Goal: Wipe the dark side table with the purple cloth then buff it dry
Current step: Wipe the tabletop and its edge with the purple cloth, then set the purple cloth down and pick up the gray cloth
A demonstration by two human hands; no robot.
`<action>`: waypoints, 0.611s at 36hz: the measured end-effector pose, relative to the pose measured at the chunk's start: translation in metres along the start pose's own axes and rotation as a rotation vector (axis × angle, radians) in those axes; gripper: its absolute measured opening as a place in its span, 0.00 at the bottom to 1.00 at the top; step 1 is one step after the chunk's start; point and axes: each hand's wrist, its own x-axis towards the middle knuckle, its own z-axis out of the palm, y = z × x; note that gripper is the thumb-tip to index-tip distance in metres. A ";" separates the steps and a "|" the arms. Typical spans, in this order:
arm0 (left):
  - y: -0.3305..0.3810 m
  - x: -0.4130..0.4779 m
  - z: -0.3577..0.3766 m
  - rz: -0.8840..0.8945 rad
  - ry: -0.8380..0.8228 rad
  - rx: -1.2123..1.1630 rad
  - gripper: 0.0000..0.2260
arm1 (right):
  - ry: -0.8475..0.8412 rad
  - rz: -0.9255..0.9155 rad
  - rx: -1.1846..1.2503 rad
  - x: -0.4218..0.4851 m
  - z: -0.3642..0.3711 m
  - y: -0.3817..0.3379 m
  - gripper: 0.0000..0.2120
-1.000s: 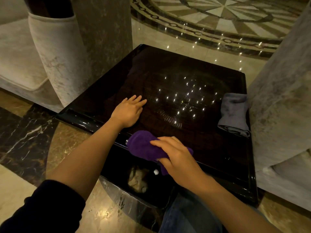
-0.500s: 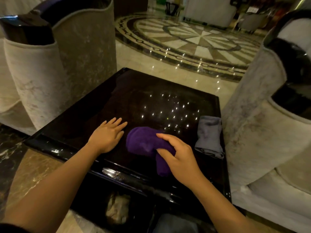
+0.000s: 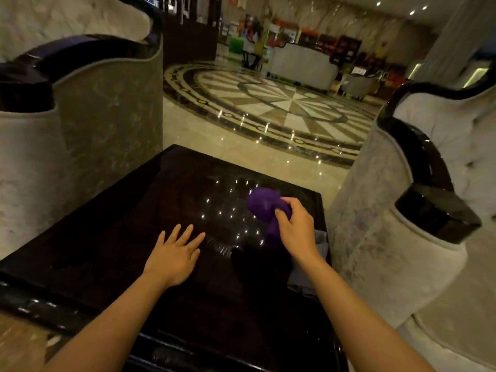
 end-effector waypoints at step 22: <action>-0.005 0.007 0.003 0.030 0.034 -0.029 0.21 | -0.467 0.399 -0.575 0.097 0.024 0.119 0.26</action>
